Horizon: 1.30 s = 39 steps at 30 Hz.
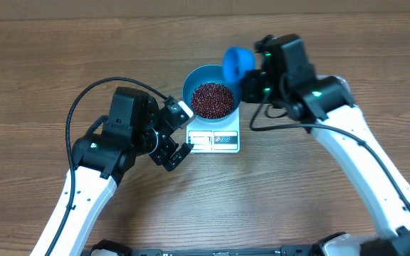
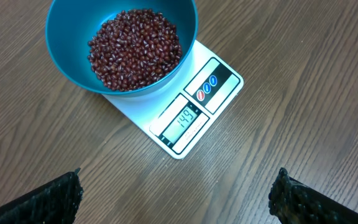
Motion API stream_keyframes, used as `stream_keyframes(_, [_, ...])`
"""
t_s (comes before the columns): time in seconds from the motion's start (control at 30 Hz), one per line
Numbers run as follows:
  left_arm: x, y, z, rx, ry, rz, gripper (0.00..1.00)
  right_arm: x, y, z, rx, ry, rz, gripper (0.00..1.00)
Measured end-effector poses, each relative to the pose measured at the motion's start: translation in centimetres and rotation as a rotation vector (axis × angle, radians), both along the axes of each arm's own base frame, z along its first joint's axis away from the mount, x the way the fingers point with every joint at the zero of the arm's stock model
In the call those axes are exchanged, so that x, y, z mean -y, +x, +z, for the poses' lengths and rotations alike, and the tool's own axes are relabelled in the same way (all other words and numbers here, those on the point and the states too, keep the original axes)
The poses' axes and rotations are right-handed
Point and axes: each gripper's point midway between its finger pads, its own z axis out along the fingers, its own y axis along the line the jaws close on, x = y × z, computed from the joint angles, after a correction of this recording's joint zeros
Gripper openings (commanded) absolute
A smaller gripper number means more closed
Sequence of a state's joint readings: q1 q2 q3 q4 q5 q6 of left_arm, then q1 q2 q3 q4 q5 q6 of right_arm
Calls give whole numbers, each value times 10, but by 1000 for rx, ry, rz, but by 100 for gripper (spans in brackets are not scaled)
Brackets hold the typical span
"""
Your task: Scoop item into bowl and weigh 150g on scale
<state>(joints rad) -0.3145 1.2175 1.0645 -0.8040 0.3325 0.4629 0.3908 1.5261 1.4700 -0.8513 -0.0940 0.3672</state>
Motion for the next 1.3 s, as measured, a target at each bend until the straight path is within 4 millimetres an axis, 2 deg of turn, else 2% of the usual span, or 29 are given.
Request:
stream_keyframes(0.17, [0, 0, 0, 0, 0, 0, 100, 46, 1, 11, 16, -53, -125, 4])
stream_keyframes(0.3, [0, 0, 0, 0, 0, 0, 99, 67, 2, 7, -9, -65, -175, 4])
stream_keyframes(0.53, [0, 0, 0, 0, 0, 0, 100, 69, 2, 7, -14, -55, -178, 4])
stream_keyframes(0.8, [0, 0, 0, 0, 0, 0, 100, 55, -1, 8, -15, -33, -126, 4])
stream_keyframes(1.1, [0, 0, 0, 0, 0, 0, 100, -5, -22, 11, 46, -89, 112, 4])
stream_keyframes(1.3, [0, 0, 0, 0, 0, 0, 100, -29, -30, 0, 60, -172, 199, 4])
